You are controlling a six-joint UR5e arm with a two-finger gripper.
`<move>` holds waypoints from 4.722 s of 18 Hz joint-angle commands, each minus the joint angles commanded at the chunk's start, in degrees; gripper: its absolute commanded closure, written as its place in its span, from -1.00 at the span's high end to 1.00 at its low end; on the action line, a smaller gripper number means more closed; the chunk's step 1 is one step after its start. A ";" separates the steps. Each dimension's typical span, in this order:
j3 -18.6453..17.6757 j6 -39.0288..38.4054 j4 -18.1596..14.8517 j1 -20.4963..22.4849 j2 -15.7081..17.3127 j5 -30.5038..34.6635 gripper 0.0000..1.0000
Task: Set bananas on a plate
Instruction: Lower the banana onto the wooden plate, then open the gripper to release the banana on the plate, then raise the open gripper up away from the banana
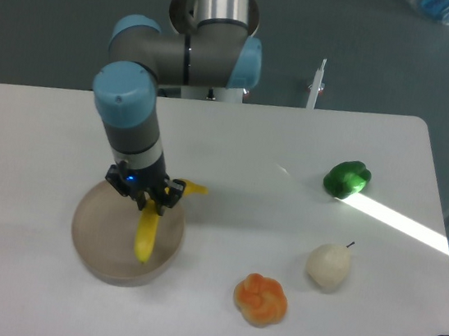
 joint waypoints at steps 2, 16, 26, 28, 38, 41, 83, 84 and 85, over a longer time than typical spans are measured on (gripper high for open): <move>0.09 0.00 -0.17 -1.33 -0.53 2.03 -0.26; 2.11 -0.53 0.00 -3.09 -4.92 2.57 -0.25; 3.25 -1.58 0.97 -5.11 -7.91 4.68 -0.25; 3.08 -1.58 1.14 -5.11 -8.18 4.76 -0.24; 2.90 -1.41 1.76 -5.46 -8.53 4.68 -0.22; 2.90 -1.32 1.85 -5.55 -9.14 4.68 -0.22; 5.27 53.33 1.58 24.23 1.93 3.46 1.00; 5.27 55.18 1.50 25.90 2.45 1.71 1.00; 5.10 56.41 1.50 26.79 2.89 0.47 1.00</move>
